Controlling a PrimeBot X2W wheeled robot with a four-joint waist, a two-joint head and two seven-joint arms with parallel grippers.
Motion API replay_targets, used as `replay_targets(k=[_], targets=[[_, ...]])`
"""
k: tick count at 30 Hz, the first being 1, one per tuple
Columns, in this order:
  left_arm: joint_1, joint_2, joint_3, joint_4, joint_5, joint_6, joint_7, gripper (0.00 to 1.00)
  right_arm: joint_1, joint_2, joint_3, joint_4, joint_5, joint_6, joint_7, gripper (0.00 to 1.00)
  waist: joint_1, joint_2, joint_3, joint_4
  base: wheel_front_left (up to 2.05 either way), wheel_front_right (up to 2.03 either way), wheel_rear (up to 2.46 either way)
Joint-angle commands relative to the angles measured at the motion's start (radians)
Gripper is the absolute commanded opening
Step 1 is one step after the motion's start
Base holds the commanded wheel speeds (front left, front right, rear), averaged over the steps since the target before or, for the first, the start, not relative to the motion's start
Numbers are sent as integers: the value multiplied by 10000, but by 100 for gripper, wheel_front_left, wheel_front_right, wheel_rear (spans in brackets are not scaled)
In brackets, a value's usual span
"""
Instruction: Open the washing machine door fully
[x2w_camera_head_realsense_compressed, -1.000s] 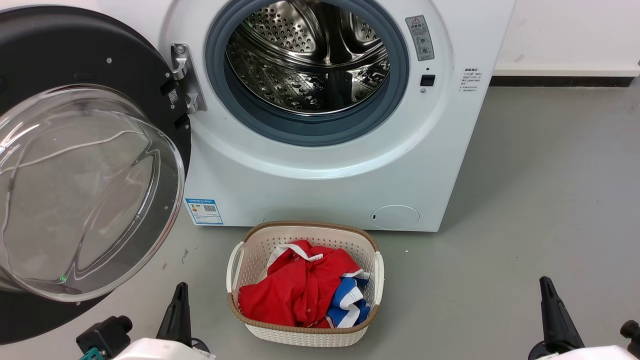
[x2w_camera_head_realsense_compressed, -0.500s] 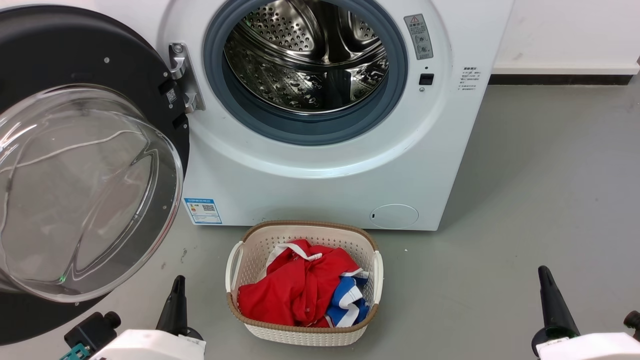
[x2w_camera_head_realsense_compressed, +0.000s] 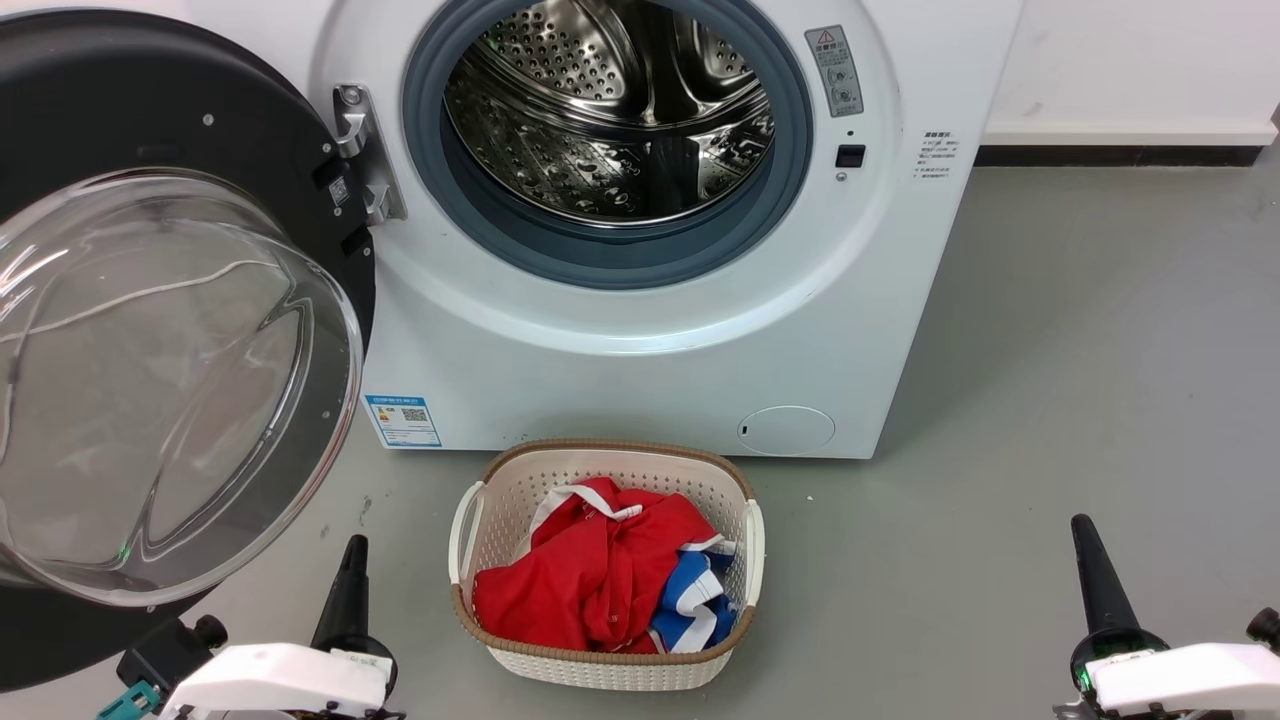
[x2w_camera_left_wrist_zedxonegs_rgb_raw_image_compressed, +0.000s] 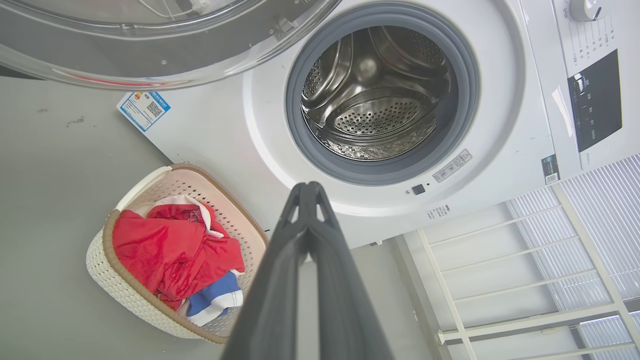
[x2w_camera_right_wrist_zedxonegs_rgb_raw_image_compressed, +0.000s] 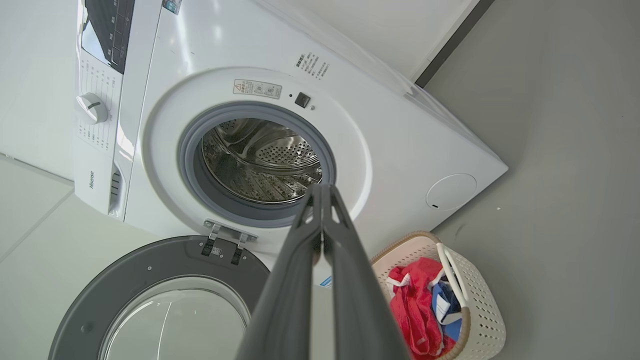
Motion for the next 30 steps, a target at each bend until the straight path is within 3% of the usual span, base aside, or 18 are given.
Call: replay_targets(k=[1,30], targets=[[-261,11,49,-51,-288,-73,71,0,-257,-77,-18,-31,301,0,71,0,-1,0,2,-3,0,0,0],[-736,10,317,183,-3269,-260,779,0,-937,-57,-106,423,3075,0,805,0,-1,0,58,-75,0,0,0]])
